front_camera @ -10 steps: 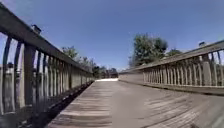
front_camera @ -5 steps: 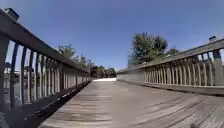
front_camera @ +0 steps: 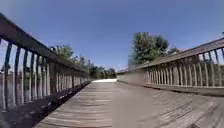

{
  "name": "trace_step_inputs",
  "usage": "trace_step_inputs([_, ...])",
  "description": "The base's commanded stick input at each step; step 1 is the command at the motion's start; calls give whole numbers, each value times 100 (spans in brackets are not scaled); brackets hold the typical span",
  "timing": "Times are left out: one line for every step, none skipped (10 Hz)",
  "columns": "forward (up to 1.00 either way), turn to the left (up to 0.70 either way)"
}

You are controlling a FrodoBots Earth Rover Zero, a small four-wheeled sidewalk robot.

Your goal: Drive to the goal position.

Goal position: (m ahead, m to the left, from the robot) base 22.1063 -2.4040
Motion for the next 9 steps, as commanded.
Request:
trace_step_inputs([70,-4])
trace_step_inputs([70,0])
trace_step_inputs([70,0])
trace_step_inputs([70,0])
trace_step_inputs([70,0])
trace_step_inputs([70,0])
trace_step_inputs([70,0])
trace_step_inputs([70,0])
trace_step_inputs([70,0])
